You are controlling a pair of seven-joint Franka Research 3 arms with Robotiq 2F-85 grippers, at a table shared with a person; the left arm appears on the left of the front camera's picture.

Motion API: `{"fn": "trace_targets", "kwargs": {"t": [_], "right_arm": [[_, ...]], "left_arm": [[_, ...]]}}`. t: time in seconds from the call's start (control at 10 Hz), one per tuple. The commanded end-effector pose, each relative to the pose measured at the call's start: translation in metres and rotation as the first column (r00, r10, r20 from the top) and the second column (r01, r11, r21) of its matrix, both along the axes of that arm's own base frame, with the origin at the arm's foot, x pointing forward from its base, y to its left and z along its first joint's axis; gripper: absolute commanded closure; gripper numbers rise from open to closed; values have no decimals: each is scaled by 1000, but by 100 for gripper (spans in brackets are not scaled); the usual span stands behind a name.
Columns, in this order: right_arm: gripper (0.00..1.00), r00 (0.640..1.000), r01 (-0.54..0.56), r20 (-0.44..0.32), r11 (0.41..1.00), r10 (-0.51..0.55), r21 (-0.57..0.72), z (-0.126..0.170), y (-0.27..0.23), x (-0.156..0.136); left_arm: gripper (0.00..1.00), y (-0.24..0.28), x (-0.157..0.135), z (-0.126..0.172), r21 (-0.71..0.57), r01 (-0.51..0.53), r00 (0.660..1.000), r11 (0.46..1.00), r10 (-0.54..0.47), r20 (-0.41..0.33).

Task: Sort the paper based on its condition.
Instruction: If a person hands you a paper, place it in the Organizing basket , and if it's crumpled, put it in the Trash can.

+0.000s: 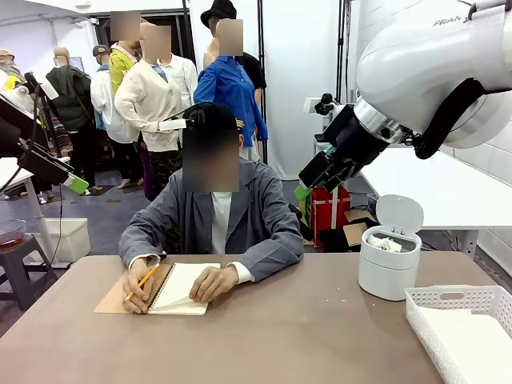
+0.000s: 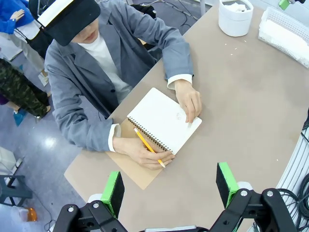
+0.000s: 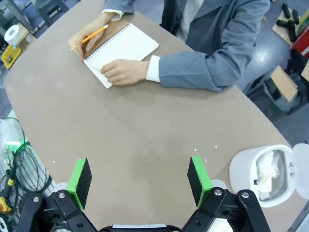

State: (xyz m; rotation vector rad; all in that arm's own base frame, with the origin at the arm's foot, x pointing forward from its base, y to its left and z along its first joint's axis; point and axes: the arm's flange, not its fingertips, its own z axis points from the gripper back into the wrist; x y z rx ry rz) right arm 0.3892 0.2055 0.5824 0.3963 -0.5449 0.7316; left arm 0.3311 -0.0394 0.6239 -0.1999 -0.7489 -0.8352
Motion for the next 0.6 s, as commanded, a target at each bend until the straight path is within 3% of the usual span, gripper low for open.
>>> {"fn": "trace_targets", "kwargs": {"t": [0.0,0.5], "right_arm": [[0,1000,2,-4,1000,-2,6,0,1,0],[0,1000,2,-4,1000,-2,6,0,1,0]], "left_arm": [[0,1,1,0,-1,-3,1000,1000,3,5],[0,1,1,0,-1,-3,1000,1000,3,5]]}}
